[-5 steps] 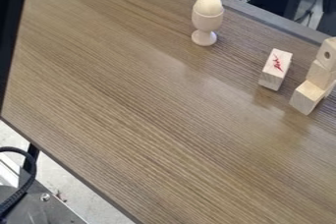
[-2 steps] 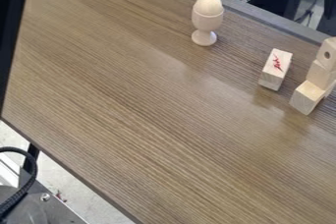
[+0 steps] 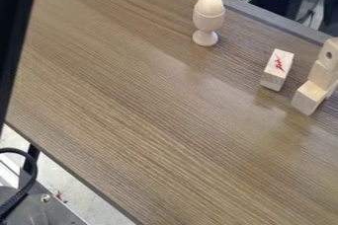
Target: Put the white cube on top of the other white cube
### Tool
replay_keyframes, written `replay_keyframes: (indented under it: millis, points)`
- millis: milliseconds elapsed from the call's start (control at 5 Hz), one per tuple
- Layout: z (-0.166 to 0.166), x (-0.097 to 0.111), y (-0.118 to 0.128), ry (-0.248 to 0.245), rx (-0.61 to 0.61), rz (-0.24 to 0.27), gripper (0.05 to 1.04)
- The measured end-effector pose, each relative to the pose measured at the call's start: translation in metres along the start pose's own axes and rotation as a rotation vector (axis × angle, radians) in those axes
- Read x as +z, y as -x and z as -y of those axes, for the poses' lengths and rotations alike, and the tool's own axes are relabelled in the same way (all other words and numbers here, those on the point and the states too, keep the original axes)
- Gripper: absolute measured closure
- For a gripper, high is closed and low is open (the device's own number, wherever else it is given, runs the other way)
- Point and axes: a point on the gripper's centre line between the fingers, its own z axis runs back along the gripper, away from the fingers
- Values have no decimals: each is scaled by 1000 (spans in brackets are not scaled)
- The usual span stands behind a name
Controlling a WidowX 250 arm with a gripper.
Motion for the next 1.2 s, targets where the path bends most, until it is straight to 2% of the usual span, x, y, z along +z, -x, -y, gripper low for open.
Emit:
replay_keyframes:
  millis: [200,400,600,800,1000,1200]
  points:
    - [-3,-15,1,-14,10,-20,83]
    - [-3,-19,-2,-17,12,2,110]
    - [-4,-34,4,-28,10,17,381]
    - [-3,-31,6,-40,3,43,476]
    - [-6,-15,9,-63,2,108,477]
    - [-14,3,15,-51,71,233,477]
